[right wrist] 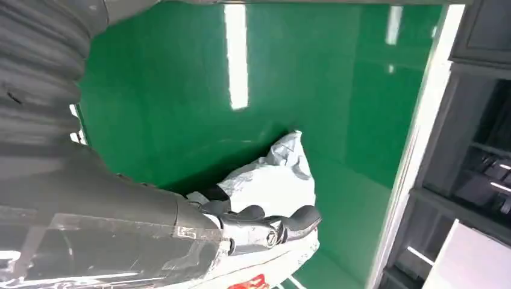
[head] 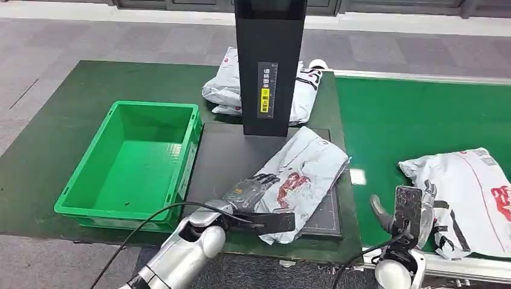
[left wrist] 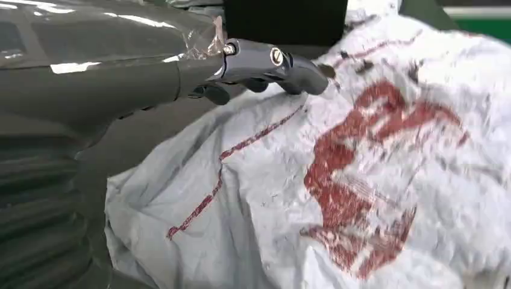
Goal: Moved the parcel from conveyor to table for the left to box.
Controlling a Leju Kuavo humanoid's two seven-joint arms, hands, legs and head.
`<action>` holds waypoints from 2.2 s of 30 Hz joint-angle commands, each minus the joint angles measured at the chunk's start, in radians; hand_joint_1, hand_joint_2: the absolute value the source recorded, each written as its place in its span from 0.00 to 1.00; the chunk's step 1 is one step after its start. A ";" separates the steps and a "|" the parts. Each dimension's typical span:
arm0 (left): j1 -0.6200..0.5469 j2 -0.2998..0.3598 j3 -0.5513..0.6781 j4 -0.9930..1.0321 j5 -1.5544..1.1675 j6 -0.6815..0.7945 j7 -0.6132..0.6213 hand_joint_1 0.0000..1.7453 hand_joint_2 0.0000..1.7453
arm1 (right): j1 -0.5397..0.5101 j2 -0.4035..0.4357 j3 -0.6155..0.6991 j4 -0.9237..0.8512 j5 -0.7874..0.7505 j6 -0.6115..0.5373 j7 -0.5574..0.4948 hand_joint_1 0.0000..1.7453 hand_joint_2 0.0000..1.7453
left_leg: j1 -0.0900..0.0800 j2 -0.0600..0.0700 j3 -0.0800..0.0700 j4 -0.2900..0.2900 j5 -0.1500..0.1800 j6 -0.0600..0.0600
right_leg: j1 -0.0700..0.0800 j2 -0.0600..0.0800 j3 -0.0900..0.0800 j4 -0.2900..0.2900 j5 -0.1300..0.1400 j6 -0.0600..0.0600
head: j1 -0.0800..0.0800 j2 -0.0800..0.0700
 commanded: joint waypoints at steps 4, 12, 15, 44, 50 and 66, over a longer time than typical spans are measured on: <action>-0.106 -0.009 -0.139 0.309 -0.134 -0.001 0.021 0.00 1.00 | -0.049 0.024 -0.049 0.053 0.006 0.019 0.011 0.00 1.00 | -0.001 0.000 0.003 -0.003 0.000 0.000 | 0.000 -0.001 0.004 -0.002 0.000 0.000 | 0.000 0.000; -0.097 -0.023 -0.141 0.331 -0.166 0.008 -0.016 1.00 1.00 | -0.050 0.031 -0.059 0.038 0.012 0.022 0.018 0.00 1.00 | -0.001 -0.001 0.005 -0.004 0.002 0.002 | -0.001 -0.003 0.007 -0.004 0.001 0.000 | 0.000 0.000; -0.096 -0.023 -0.140 0.325 -0.169 0.010 -0.014 1.00 1.00 | -0.049 0.031 -0.062 0.036 0.011 0.022 0.018 0.00 1.00 | -0.001 -0.002 0.005 -0.004 0.003 0.002 | 0.000 -0.004 0.009 -0.005 0.002 0.001 | 0.000 0.000; -0.027 0.043 0.079 -0.029 -0.205 0.170 0.114 1.00 1.00 | 0.002 0.043 -0.097 -0.040 -0.003 0.010 0.028 0.00 1.00 | -0.001 -0.001 0.004 -0.002 0.003 0.001 | 0.000 -0.003 0.005 -0.001 0.000 -0.001 | 0.000 0.000; -0.025 0.037 0.080 -0.019 -0.214 0.174 0.112 1.00 1.00 | -0.002 0.043 -0.097 -0.035 -0.003 0.010 0.028 0.00 1.00 | -0.001 -0.002 0.004 -0.001 0.002 0.002 | 0.000 -0.002 0.005 0.000 0.000 0.000 | 0.000 0.000; 0.113 0.100 0.229 -0.563 -0.271 0.454 0.093 1.00 1.00 | 0.034 0.055 -0.138 -0.051 -0.030 -0.001 -0.006 0.00 1.00 | 0.000 0.000 0.000 -0.001 0.001 0.001 | 0.000 -0.001 0.001 0.001 -0.001 -0.001 | 0.000 0.000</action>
